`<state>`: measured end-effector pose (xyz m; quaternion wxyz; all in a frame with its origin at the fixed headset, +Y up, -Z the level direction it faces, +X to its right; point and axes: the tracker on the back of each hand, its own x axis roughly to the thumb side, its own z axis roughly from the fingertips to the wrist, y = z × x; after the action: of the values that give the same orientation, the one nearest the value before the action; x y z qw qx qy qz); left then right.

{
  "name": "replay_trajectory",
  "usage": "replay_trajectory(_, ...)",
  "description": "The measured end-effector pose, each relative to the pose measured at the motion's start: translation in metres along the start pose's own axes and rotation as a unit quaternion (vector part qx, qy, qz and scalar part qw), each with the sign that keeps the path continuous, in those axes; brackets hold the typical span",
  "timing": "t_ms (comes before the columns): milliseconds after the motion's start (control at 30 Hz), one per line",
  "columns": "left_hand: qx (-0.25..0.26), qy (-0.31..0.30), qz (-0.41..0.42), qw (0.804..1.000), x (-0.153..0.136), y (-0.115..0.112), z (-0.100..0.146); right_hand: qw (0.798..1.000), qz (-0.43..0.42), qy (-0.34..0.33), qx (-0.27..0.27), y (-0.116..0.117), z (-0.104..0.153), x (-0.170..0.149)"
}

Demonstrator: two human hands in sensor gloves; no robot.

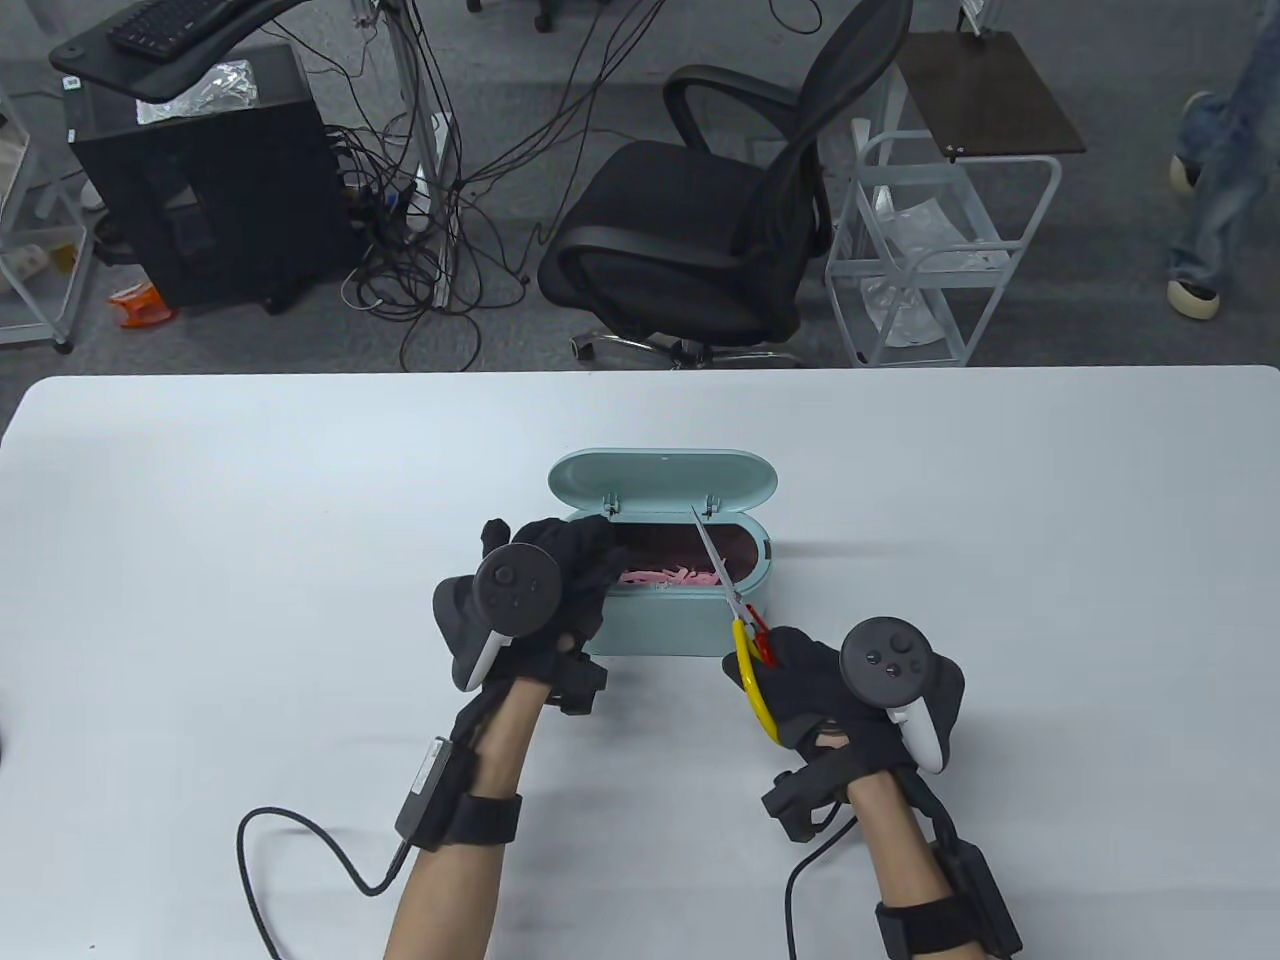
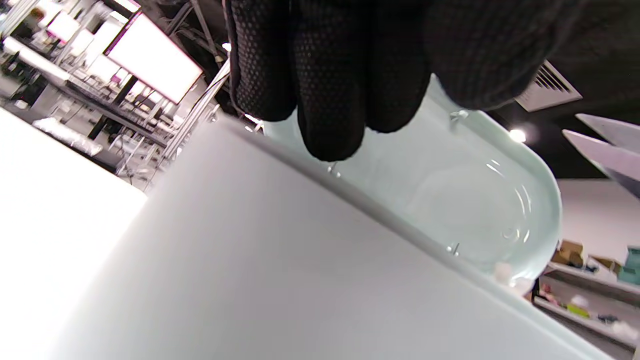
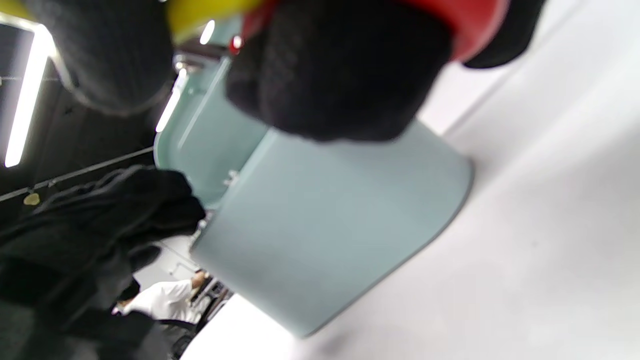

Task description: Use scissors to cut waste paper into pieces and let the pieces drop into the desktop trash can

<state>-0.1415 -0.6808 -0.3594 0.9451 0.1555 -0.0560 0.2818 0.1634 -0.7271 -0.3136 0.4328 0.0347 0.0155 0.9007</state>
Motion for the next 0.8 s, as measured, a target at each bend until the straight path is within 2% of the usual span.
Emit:
replay_trajectory(67,-0.010,-0.017,-0.028,0.999,-0.002,0.009,0.007,1.000,-0.002,-0.002,-0.002,-0.003,0.001,-0.001)
replay_trajectory(167,-0.069,-0.010,-0.052,0.996,-0.011,0.021,0.021,1.000,-0.002,-0.001,-0.007,-0.007,0.003,-0.001)
replay_trajectory(300,-0.087,-0.019,-0.089,0.992,-0.027,0.035,0.041,1.000,0.005,-0.008,-0.014,-0.011,0.007,0.001)
replay_trajectory(367,-0.128,-0.016,-0.121,0.984,-0.035,0.040,0.053,1.000,0.014,-0.013,-0.019,-0.013,0.009,0.003)
replay_trajectory(400,-0.161,-0.003,-0.143,0.977,-0.041,0.042,0.061,0.999,0.022,-0.016,-0.024,-0.015,0.010,0.005)
replay_trajectory(467,-0.192,0.026,-0.172,0.966,-0.054,0.043,0.071,0.999,0.031,-0.018,-0.029,-0.016,0.012,0.007)
replay_trajectory(567,-0.169,0.019,-0.178,0.969,-0.072,0.044,0.080,0.998,0.049,-0.016,-0.035,-0.019,0.016,0.009)
replay_trajectory(633,-0.177,0.021,-0.158,0.971,-0.081,0.046,0.082,0.996,0.071,-0.026,-0.048,-0.020,0.018,0.012)
replay_trajectory(667,-0.178,0.028,-0.142,0.973,-0.085,0.047,0.083,0.994,0.095,-0.028,-0.054,-0.022,0.020,0.015)
replay_trajectory(733,-0.137,0.020,-0.130,0.982,-0.090,0.048,0.082,0.986,0.149,-0.031,-0.066,-0.024,0.025,0.020)
replay_trajectory(800,-0.131,0.020,-0.143,0.981,-0.093,0.049,0.080,0.978,0.190,-0.033,-0.083,-0.025,0.028,0.024)
